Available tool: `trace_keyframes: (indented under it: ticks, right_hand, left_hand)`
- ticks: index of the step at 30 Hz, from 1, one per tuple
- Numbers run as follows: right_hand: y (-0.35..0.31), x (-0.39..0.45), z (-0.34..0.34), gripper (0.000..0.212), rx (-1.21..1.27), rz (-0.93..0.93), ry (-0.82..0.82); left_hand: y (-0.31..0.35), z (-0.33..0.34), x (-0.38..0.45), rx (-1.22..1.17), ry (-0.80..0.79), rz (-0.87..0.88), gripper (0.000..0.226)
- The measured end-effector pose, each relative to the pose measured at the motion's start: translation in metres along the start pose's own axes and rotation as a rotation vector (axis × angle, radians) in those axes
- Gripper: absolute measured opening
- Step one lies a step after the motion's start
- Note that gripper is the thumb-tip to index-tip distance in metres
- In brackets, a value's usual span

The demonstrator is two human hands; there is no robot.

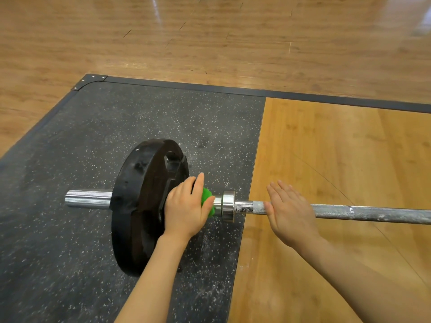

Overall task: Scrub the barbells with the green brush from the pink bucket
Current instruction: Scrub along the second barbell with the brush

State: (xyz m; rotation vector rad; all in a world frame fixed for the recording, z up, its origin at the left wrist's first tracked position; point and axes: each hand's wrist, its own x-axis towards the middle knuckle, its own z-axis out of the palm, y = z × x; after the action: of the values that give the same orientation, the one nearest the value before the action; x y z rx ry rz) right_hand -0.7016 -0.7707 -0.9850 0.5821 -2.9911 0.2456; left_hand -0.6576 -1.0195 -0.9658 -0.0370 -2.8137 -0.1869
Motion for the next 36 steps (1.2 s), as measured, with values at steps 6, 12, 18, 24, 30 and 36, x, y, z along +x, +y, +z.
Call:
trace_keyframes:
  ticks: [6, 12, 18, 24, 30, 36]
  right_hand:
    - [-0.001, 0.001, 0.001, 0.071, -0.005, -0.001, -0.011]
    - [0.001, 0.004, 0.000, 0.071, -0.011, 0.004, -0.006]
    - [0.003, 0.011, 0.000, 0.071, -0.016, -0.007, -0.007]
    - [0.006, 0.020, -0.001, 0.074, -0.015, -0.024, 0.004]
    - [0.010, 0.028, 0.000, 0.072, 0.000, -0.039, 0.029]
    - [0.034, 0.024, -0.011, 0.077, 0.014, -0.247, -0.070]
  left_hand:
    - [0.017, 0.007, 0.007, -0.025, 0.021, 0.115, 0.054]
    - [0.014, 0.010, 0.013, -0.096, 0.086, 0.178, 0.055]
    - [0.012, 0.012, 0.019, -0.167, 0.179, 0.179, 0.047]
    - [0.012, 0.008, 0.031, -0.290, 0.277, 0.141, 0.032]
    - [0.046, -0.003, 0.054, -0.353, 0.363, 0.203, 0.032]
    - [0.058, 0.023, 0.049, -0.275, 0.168, 0.282, 0.029]
